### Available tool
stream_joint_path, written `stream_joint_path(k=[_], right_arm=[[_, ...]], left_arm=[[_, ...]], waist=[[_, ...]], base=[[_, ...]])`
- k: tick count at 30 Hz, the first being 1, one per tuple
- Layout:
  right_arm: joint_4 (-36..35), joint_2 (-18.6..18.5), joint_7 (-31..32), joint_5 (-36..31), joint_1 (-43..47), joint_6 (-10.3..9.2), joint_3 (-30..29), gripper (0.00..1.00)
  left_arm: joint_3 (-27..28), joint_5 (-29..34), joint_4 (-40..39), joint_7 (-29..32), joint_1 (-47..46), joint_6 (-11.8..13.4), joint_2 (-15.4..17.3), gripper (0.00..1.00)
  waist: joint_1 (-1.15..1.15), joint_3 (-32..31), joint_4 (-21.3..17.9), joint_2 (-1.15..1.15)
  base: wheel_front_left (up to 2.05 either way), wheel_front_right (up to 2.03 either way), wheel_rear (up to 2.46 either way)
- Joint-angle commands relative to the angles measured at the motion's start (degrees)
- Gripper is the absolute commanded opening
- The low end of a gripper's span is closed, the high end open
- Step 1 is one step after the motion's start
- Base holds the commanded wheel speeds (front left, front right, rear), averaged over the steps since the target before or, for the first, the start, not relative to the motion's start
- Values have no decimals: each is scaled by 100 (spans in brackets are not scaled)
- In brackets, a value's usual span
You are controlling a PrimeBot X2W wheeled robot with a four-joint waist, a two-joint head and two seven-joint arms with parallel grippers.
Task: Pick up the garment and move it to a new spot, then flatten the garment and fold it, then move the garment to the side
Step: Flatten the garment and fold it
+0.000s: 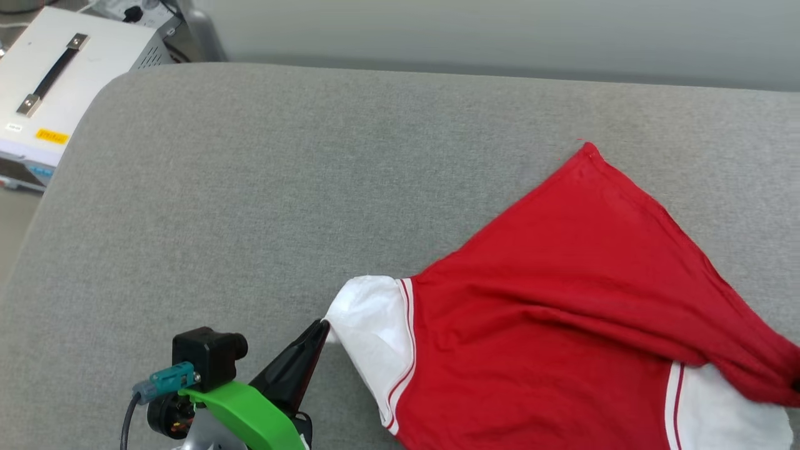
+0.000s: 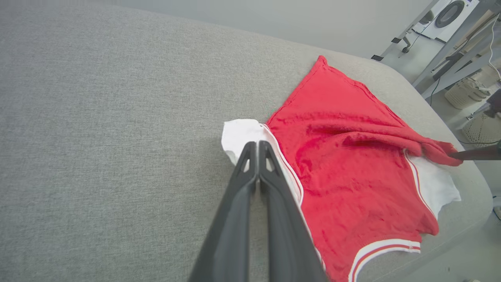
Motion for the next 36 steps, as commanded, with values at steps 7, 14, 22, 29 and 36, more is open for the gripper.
stream_joint_path(k=[7, 14, 22, 29, 36], right_arm=[[-609, 633, 67, -177, 904, -4, -616, 0], [-786, 981, 77, -332, 1313, -4, -691, 0], [-1044, 863, -232, -98, 1135, -4, -483, 100], [-1563, 721, 213, 570, 318, -4, -434, 100], [-1723, 569, 515, 399, -849, -4, 39, 100]], left_arm=[[41, -22, 164, -242, -36, -12, -229, 0], [13, 9, 279, -384, -120, -65, -405, 0], [40, 51, 258, -452, -196, -97, -402, 0], [40, 86, 174, -484, -264, -131, -403, 0], [59, 168, 45, -486, -449, -182, -382, 0]], waist=[[0, -356, -337, 0], [0, -394, -373, 0], [0, -356, -312, 0], [0, -150, -211, 0], [0, 313, 3, 0]], base=[[0, 0, 0], [0, 0, 0], [0, 0, 0], [0, 0, 0], [0, 0, 0]])
